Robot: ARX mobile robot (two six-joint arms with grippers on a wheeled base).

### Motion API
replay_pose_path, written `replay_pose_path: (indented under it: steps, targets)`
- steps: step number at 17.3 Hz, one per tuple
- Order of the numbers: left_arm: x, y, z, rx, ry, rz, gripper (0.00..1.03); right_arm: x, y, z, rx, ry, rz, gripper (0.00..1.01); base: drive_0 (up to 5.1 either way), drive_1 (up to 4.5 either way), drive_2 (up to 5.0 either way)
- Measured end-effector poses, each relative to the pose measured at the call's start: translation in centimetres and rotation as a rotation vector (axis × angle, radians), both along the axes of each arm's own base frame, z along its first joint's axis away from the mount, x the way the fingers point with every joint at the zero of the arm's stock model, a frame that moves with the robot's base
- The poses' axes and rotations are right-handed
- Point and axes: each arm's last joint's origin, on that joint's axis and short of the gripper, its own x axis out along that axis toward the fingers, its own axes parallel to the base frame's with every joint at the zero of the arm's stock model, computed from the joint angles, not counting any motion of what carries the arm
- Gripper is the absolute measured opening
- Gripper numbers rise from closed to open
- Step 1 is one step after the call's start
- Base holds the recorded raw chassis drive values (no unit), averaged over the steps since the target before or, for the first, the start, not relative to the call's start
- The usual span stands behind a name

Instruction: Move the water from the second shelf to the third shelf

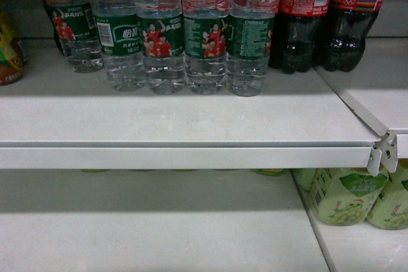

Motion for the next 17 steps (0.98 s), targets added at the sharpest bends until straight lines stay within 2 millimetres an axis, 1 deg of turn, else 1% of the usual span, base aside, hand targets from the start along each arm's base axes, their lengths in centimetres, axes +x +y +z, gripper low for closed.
replay_pose_path:
  steps: [17]
  targets:
    - [0.00,0.00,0.00,0.000,0.000,-0.001,0.98,-0.01,-0.01,0.09,0.001,-0.004,-0.002,0.40,0.0,0.00,0.0]
